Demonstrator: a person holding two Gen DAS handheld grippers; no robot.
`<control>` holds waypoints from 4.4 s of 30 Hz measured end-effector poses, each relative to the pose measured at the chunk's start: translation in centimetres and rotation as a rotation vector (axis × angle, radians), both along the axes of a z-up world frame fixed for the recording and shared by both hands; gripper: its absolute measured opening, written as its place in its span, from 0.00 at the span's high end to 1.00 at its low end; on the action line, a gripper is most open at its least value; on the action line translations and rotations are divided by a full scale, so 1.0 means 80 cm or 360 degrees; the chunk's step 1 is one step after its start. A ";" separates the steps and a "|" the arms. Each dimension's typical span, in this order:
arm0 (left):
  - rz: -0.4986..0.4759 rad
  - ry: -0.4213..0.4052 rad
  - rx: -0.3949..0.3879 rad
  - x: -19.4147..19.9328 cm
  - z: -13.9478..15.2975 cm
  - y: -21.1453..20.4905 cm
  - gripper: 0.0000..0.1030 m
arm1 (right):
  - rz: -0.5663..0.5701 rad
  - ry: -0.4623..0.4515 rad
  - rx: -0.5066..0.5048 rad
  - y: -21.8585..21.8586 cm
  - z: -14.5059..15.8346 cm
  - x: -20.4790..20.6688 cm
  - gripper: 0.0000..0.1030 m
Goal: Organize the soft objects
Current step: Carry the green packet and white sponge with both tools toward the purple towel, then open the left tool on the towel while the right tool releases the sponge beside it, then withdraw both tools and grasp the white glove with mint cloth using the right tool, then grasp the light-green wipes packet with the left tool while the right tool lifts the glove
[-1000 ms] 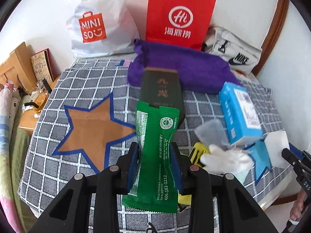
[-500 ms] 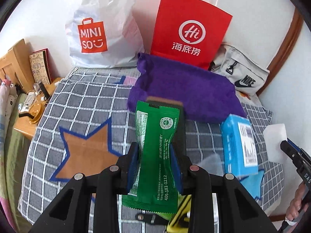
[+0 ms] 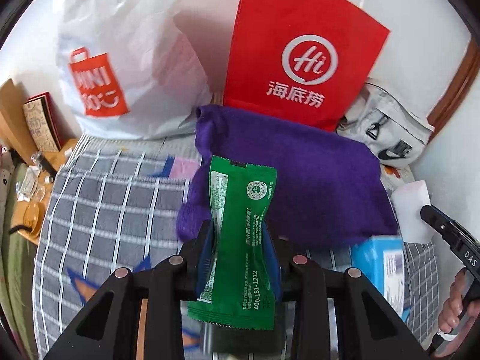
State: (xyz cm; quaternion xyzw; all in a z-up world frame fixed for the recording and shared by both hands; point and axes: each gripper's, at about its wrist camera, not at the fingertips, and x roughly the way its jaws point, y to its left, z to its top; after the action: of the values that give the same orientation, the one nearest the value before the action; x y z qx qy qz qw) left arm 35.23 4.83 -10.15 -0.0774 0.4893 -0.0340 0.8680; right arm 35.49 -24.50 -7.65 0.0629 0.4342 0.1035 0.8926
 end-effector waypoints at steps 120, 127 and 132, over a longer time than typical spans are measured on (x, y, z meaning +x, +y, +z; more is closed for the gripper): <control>0.0053 0.0015 -0.0141 -0.205 -0.110 0.014 0.68 | 0.0208 -0.0114 -0.0002 0.017 -0.083 -0.311 0.90; 0.0105 -0.0025 -0.0066 -0.210 -0.097 0.034 0.70 | 0.0322 -0.0031 0.0209 0.004 -0.088 -0.321 0.90; 0.0141 -0.0026 -0.0066 -0.208 -0.097 0.043 0.71 | 0.0432 -0.0113 0.0326 0.017 -0.062 -0.339 0.90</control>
State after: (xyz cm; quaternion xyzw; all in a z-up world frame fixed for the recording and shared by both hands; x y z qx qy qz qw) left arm 18.56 8.28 -17.94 -0.1167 0.4776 -0.0065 0.8708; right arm 8.37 -23.11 -12.64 0.0907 0.3940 0.2689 0.8742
